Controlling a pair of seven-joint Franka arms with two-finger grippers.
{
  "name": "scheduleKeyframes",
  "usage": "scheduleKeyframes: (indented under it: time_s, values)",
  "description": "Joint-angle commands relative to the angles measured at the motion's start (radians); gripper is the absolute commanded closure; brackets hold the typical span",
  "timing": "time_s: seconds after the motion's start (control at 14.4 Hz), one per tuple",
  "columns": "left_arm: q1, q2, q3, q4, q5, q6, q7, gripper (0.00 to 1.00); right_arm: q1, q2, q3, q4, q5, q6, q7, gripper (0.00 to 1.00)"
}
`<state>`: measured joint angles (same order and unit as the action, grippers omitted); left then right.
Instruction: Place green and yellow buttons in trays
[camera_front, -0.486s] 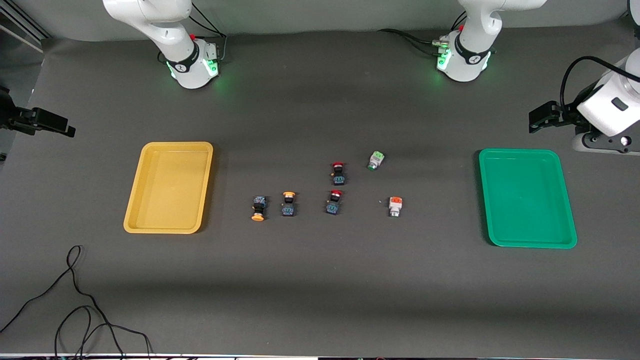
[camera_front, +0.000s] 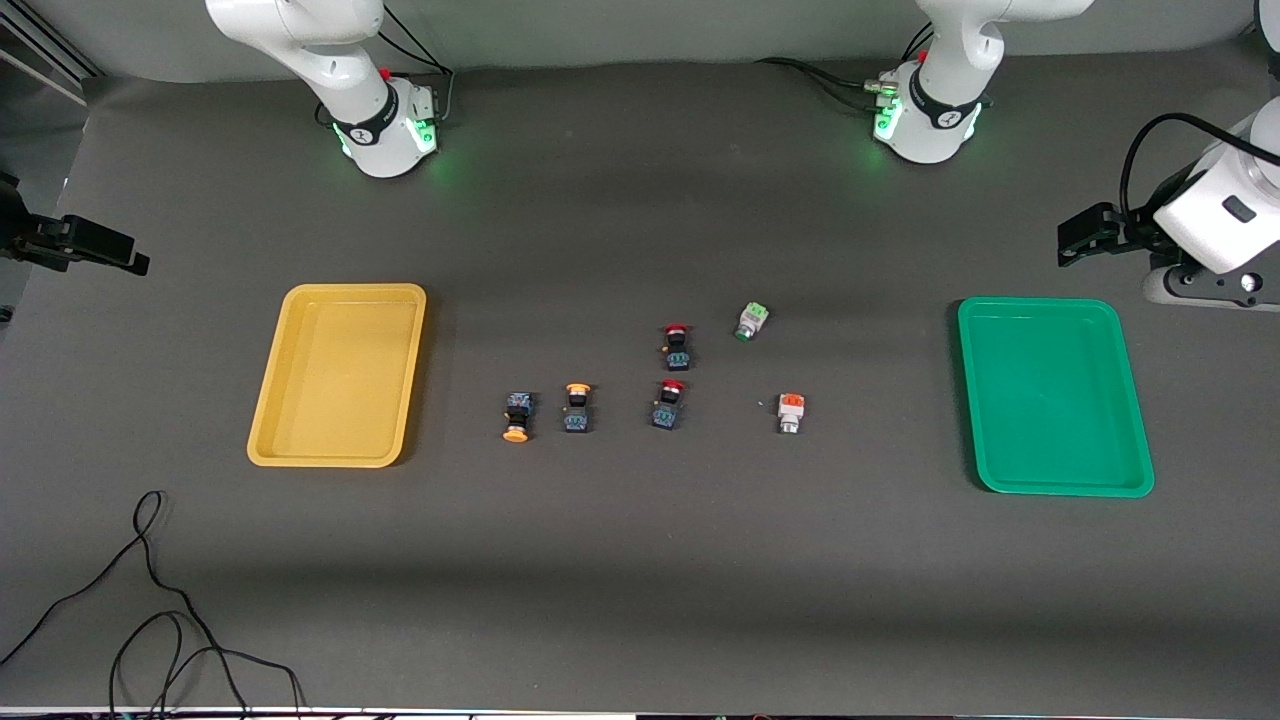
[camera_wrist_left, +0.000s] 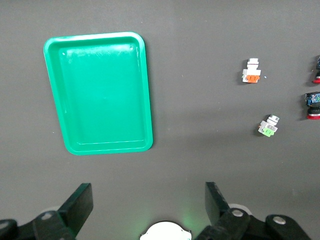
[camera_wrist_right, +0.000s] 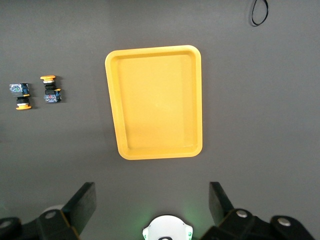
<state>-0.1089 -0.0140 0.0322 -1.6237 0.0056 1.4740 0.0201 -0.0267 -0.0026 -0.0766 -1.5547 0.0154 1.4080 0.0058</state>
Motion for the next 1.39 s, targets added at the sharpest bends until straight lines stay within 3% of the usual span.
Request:
scheduleKeyframes:
  time_s: [0.0,0.9,1.32]
  values:
    - [-0.012,0.005,0.011,0.018,0.007,0.000,0.012,0.00,0.008,0.018,0.000,0.030,-0.018,-0.009,-0.003,0.00]
    - [-0.012,0.008,0.012,0.018,0.010,0.008,0.011,0.00,0.008,0.021,0.000,0.027,-0.006,-0.026,-0.014,0.00]
    - [-0.023,-0.012,0.006,-0.051,-0.001,0.034,0.011,0.00,0.030,0.022,0.014,0.031,0.078,-0.024,0.089,0.01]
